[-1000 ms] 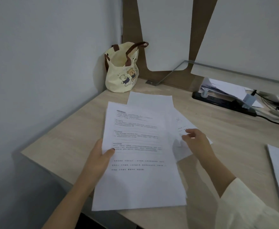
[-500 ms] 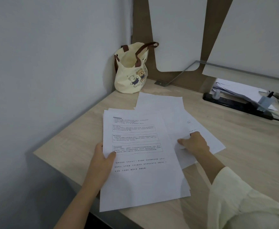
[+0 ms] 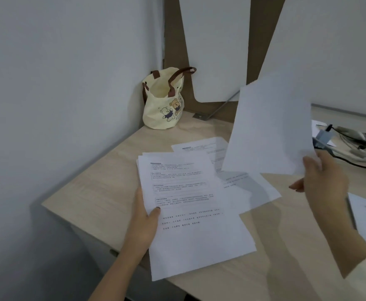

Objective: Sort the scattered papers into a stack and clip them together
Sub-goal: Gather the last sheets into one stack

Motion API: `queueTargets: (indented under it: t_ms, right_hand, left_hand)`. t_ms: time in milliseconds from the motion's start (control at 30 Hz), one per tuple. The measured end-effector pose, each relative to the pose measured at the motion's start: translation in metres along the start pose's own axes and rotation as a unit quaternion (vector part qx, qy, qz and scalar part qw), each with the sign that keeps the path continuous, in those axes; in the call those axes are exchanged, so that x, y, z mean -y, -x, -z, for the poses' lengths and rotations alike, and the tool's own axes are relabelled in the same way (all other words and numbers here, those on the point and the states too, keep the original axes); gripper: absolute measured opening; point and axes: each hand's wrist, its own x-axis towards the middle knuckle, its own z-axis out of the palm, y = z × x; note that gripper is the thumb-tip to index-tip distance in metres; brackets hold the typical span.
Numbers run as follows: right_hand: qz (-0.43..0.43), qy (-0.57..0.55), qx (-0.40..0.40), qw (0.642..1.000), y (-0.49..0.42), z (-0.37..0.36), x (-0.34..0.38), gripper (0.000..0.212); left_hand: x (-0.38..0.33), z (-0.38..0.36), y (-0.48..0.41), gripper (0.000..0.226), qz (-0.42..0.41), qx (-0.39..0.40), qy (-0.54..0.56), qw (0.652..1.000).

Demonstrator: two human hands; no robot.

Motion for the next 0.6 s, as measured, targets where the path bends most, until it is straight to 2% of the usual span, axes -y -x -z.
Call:
queueTargets:
  t_ms: [67,133,233,300,367,467,533,600]
  right_hand:
    - [0.053,0.024,-0.004,0.998,0.011,0.011,0.009,0.027]
    - [0.14,0.077,-0.007,0.987,0.025,0.016,0.012,0.03]
    - [0.316,0.156,0.001,0.936,0.05,0.014,0.011,0.034]
    - [0.39,0.188,0.005,0.902,0.068,0.005,0.007,0.032]
    - [0.424,0.213,0.032,0.88,0.087,-0.006,0.003,0.025]
    - [0.428,0.223,0.119,0.868,0.113,-0.022,-0.01,0.035]
    - [0.435,0.218,0.166,0.857,0.125,-0.03,-0.019,0.036]
    - [0.444,0.199,0.198,0.851,0.133,-0.035,-0.023,0.03]
  left_hand:
    - [-0.001,-0.007,0.006,0.06,-0.002,0.014,0.015,1.0]
    - [-0.002,-0.013,0.011,0.066,0.018,0.03,0.034,0.999]
    - [-0.002,-0.016,0.016,0.055,0.044,0.044,0.056,0.996]
    - [-0.003,-0.014,0.018,0.04,0.059,0.053,0.06,0.995]
    - [-0.005,-0.012,0.019,0.031,0.078,0.066,0.075,0.992]
    - [-0.007,-0.009,0.018,0.033,0.11,0.077,0.106,0.985]
    - [-0.007,-0.008,0.018,0.035,0.109,0.079,0.1,0.986]
    - [-0.008,-0.008,0.019,0.028,0.099,0.08,0.092,0.988]
